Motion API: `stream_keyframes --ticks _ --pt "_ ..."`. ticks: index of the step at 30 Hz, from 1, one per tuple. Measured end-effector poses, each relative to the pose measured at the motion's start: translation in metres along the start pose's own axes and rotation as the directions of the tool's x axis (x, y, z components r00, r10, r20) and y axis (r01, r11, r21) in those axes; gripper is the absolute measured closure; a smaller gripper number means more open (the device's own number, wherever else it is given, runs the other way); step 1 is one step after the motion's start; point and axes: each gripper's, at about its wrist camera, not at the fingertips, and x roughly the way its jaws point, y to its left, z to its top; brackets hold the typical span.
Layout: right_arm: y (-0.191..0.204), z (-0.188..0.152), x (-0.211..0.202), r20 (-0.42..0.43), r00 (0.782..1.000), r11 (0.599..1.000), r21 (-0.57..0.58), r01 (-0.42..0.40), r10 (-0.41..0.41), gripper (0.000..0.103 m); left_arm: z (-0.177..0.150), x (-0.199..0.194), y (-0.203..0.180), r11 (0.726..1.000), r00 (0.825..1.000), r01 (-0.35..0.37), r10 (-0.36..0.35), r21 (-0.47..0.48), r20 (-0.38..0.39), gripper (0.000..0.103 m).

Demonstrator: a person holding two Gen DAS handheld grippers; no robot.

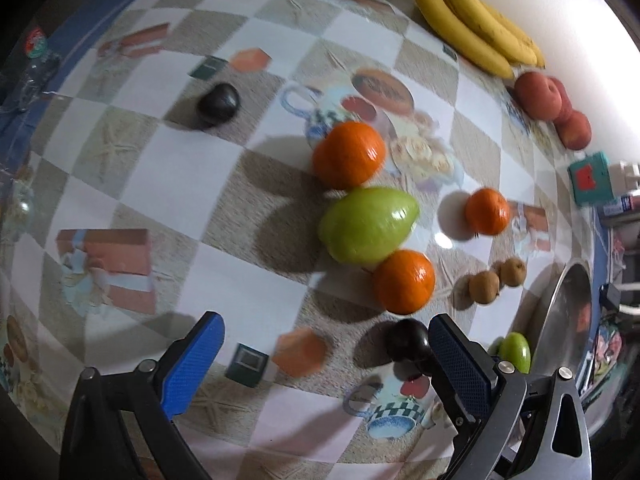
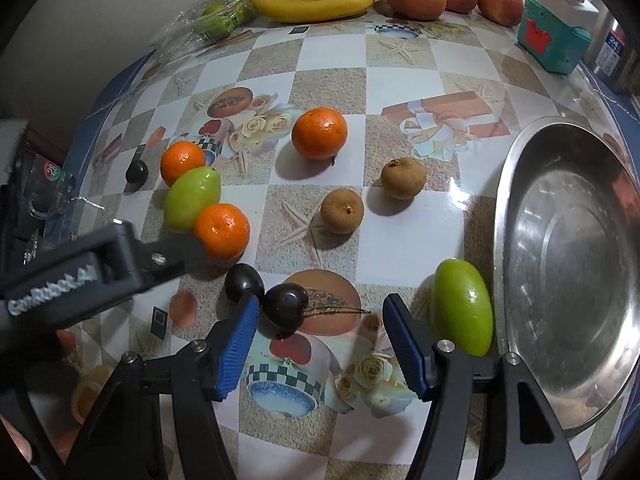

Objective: Organize fruits
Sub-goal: 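Move the right tool toward the dark plums and open its fingers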

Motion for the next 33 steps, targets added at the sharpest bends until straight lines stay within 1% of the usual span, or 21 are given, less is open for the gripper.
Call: stream_keyframes --ticks 6,9,13,19,21,23,25,27,29,31,33 --pt "-0.001 -0.005 -0.005 -0.002 1.000 1.000 0.005 0.000 0.000 0.037 -0.002 0.017 -0.019 0.999 0.999 -0.003 0.004 0.038 -0.042 0.000" --pt "-0.001 -0.005 -0.003 -0.007 1.000 1.000 0.006 -0.002 0.002 0.037 -0.005 0.025 -0.031 0.998 0.999 -0.029 0.030 0.058 -0.029 0.000" --pt "-0.001 -0.007 -0.005 -0.013 1.000 1.000 0.007 -0.009 0.009 0.037 -0.005 0.030 -0.039 0.998 0.999 -0.037 0.039 0.055 -0.026 0.000" --pt "-0.001 -0.007 -0.007 -0.005 1.000 1.000 0.012 -0.018 0.018 0.037 -0.009 0.026 -0.030 0.998 0.998 -0.059 0.059 0.019 -0.004 0.000" --pt "-0.001 -0.007 -0.008 -0.003 1.000 1.000 0.013 -0.022 0.022 0.037 -0.011 0.024 -0.027 0.997 0.997 -0.081 0.081 0.001 0.012 0.000" --pt "0.000 -0.008 -0.009 -0.002 1.000 1.000 0.011 -0.024 0.024 0.037 -0.012 0.022 -0.020 0.993 0.993 -0.117 0.118 -0.025 0.028 0.000" --pt "0.000 -0.008 -0.009 0.003 1.000 1.000 0.009 -0.026 0.026 0.037 -0.013 0.023 -0.012 0.987 0.989 -0.142 0.145 -0.073 0.038 0.000" --pt "0.002 -0.008 -0.010 0.010 1.000 1.000 0.007 -0.028 0.027 0.037 -0.015 0.022 -0.005 0.983 0.989 -0.137 0.143 -0.119 0.046 0.000" --pt "0.004 -0.008 -0.010 0.017 0.999 1.000 -0.002 -0.029 0.029 0.037 -0.017 0.019 -0.005 0.982 0.988 -0.126 0.137 -0.139 0.068 0.000" --pt "0.008 -0.007 -0.009 0.027 0.999 0.999 -0.017 -0.030 0.030 0.039 -0.022 0.015 -0.008 0.985 0.988 -0.116 0.128 -0.129 0.089 0.000" --pt "0.013 -0.005 -0.008 0.033 0.999 0.999 -0.039 -0.033 0.034 0.047 -0.026 0.016 -0.020 0.991 0.989 -0.093 0.103 -0.093 0.106 0.000"
